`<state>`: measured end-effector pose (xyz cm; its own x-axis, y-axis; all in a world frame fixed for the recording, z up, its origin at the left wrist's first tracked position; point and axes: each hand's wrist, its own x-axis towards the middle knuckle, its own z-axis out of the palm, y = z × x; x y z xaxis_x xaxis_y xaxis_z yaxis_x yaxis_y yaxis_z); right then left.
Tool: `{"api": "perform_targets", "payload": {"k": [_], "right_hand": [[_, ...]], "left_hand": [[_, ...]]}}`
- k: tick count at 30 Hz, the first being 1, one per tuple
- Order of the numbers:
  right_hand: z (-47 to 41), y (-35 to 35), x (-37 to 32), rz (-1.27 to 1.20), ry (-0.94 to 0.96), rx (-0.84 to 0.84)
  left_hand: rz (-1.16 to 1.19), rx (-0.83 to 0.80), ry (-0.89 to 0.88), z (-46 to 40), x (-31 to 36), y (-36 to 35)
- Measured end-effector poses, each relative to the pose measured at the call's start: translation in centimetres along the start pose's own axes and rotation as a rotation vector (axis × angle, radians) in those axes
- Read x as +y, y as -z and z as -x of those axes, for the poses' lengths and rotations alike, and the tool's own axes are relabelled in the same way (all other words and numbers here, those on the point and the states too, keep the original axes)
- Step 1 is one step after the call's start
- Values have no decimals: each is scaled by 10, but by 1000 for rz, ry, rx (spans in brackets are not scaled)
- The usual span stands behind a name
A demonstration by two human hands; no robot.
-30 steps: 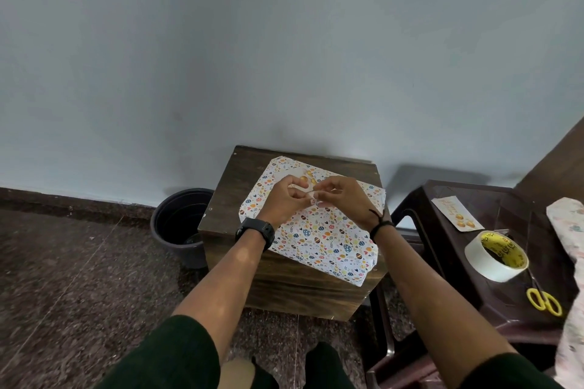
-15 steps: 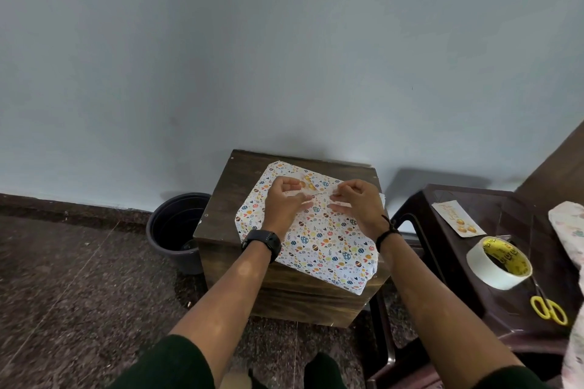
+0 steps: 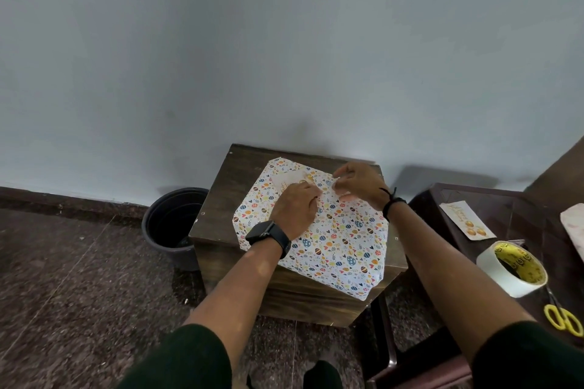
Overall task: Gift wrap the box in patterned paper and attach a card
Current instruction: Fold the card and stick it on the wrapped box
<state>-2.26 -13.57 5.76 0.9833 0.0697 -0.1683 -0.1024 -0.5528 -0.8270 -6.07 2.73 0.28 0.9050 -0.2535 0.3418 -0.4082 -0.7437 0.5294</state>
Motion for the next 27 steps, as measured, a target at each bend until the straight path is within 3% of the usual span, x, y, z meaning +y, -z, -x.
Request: {"api": "perform_targets", "payload": {"k": [9, 16, 23, 27], "right_hand": [[-17, 0, -18, 181, -41, -172], [-13, 4, -12, 81, -41, -154], [-13, 0, -12, 152, 7, -147], [-13, -3, -12, 157, 8, -139]], "left_hand": [[190, 62, 128, 1, -2, 3], [-145, -53, 280, -4, -1, 1], [59, -44, 155, -3, -1, 7], [-185, -70, 141, -4, -3, -1]]}}
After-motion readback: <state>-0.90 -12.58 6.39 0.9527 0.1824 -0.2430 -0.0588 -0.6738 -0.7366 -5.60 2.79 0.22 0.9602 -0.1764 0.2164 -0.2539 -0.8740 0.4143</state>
